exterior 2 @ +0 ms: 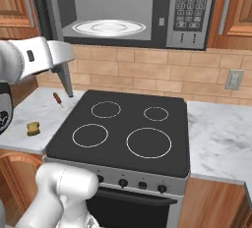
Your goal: Place the sponge inside the microwave to prepare for sanitizing.
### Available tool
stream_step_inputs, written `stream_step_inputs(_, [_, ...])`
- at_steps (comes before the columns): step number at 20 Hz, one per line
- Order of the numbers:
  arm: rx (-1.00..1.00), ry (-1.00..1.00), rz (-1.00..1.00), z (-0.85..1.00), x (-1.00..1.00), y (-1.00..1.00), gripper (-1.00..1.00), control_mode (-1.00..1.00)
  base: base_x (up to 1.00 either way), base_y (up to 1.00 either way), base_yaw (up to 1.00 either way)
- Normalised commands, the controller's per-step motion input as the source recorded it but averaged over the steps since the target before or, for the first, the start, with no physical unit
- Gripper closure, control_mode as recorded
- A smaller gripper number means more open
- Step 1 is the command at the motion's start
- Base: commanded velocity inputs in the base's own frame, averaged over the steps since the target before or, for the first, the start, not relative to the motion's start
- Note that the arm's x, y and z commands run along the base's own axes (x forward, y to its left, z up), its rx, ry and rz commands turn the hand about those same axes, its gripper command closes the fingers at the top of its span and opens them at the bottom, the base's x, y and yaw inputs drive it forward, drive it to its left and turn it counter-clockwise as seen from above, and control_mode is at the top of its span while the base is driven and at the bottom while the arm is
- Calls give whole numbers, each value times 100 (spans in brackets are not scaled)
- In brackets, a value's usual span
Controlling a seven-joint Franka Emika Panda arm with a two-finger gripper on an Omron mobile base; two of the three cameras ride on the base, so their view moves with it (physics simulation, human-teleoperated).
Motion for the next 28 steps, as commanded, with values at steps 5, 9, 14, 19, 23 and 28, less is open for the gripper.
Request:
stream_step_inputs(5, [-10, -5, -2, 1, 1, 48, 100, -100, 0, 0, 0])
stream_step_inputs(9, [0, -1, -22, -4, 24, 67, 100, -100, 0, 0, 0])
stream_step_inputs(14, [0, -3, -24, -10, 11, 78, 100, -100, 0, 0, 0])
stream_step_inputs(19, [0, -2, -22, -6, 0, 68, -100, -100, 0, 0, 0])
stream_step_inputs(23, [0, 0, -11, 0, 0, 8, -100, -100, 0, 0, 0])
stream_step_inputs(28, [0, -1, -1, 3, -9, 1, -100, -100, 0, 0, 0])
